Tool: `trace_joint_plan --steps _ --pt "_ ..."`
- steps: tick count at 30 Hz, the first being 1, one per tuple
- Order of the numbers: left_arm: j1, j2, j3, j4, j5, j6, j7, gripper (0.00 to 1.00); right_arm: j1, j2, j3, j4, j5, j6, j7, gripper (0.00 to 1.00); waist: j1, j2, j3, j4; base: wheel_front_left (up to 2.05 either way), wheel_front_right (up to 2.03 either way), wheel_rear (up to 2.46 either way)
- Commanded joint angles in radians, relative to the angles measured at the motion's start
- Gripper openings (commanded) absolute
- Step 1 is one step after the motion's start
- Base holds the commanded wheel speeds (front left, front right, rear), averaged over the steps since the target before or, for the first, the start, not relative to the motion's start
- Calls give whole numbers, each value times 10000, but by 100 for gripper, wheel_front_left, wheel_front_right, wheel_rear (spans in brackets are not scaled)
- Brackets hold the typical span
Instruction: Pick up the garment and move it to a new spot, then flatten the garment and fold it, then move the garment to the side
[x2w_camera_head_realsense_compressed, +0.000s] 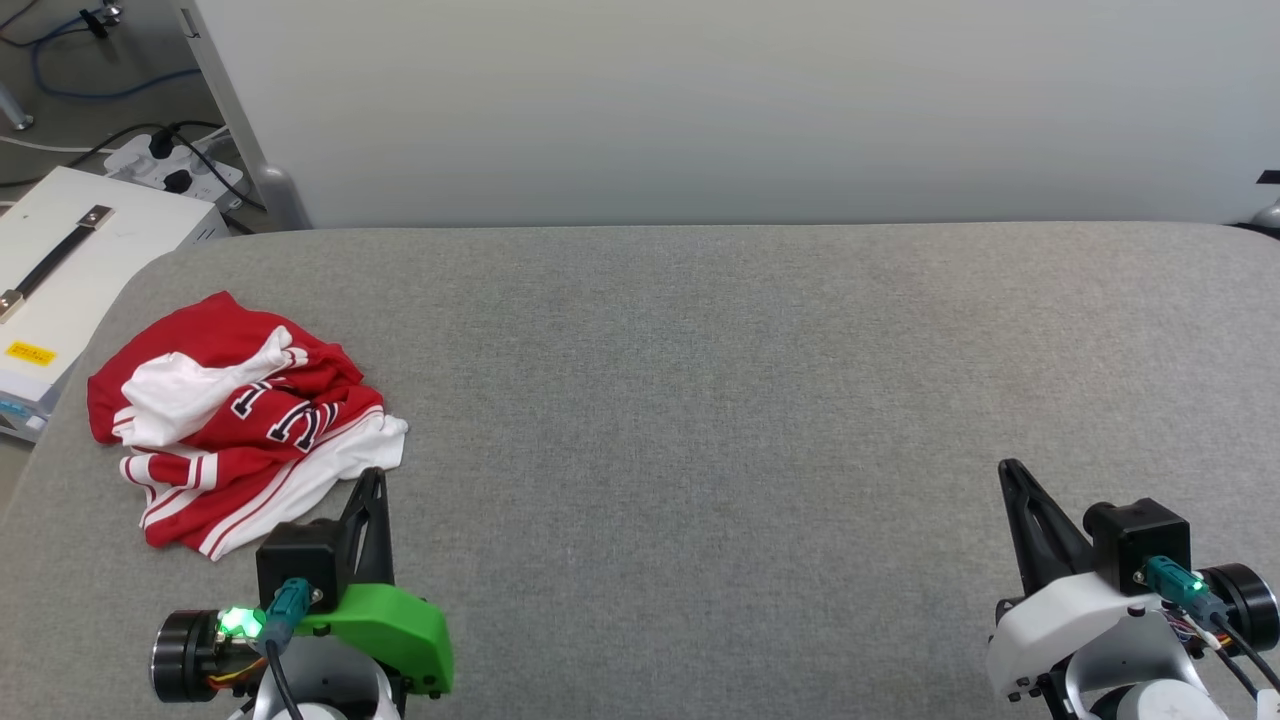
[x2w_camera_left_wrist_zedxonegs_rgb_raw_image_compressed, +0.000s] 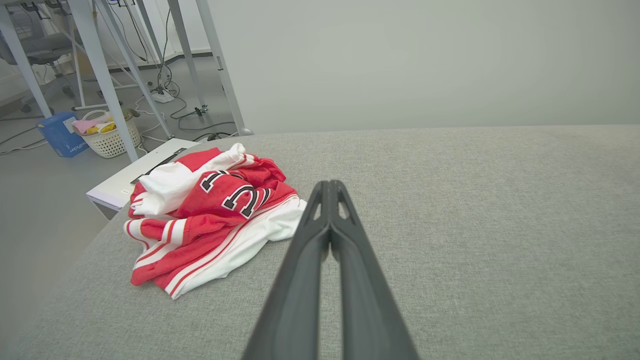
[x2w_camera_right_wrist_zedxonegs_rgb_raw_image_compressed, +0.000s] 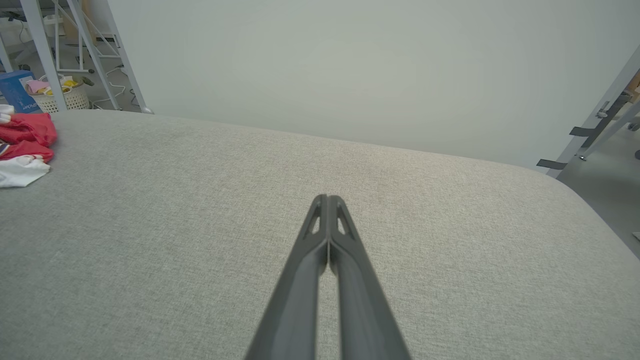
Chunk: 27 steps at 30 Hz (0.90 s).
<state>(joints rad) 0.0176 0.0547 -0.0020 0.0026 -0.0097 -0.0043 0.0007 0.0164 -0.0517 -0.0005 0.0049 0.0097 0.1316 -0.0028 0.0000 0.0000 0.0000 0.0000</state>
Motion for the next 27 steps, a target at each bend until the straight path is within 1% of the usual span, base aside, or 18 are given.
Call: trace_joint_plan --steps 1,27 --pt "-176 -45 20 -26 97 43 -7 0 -164 15 5 -49 -97 -9 28 0 0 0 0 0 0 0 0" --pt "-176 -45 20 -26 97 43 -7 0 -164 15 5 -49 -97 -9 28 0 0 0 0 0 0 0 0"
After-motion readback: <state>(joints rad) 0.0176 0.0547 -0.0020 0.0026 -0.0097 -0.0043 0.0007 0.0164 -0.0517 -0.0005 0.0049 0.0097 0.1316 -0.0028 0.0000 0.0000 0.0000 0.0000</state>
